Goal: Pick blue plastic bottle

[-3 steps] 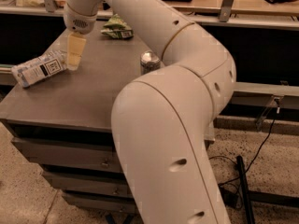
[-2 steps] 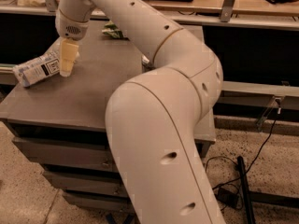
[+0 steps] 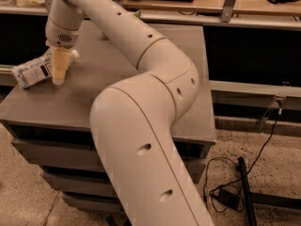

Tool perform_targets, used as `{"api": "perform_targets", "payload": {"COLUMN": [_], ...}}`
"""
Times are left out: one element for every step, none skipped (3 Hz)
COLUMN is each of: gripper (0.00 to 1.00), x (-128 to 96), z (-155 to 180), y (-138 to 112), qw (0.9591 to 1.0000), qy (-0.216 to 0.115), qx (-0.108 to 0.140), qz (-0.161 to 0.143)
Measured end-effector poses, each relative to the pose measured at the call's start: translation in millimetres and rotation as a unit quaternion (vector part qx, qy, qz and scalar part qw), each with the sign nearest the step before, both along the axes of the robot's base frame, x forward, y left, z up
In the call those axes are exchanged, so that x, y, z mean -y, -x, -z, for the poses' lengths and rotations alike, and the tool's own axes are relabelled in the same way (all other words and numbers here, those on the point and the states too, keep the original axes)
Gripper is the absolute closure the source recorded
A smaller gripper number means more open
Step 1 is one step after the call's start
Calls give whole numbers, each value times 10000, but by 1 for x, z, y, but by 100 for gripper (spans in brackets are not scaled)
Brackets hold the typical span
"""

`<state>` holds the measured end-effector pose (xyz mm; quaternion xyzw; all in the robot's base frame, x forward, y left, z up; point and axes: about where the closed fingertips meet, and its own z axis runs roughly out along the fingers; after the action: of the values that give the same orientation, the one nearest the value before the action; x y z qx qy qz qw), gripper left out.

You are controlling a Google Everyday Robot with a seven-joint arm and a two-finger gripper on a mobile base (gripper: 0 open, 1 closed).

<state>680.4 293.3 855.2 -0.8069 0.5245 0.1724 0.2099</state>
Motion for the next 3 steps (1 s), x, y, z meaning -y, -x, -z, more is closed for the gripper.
{"api": "perform_targets", "payload": {"gripper": [25,55,78], "x": [-4,31,65], "z": [4,-5,-19], "y": [3,0,-5], "qw": [9998,9996,9988], "qy": [69,223,269], "qx": [-73,-147,-115], "qz": [-175,15,396]}}
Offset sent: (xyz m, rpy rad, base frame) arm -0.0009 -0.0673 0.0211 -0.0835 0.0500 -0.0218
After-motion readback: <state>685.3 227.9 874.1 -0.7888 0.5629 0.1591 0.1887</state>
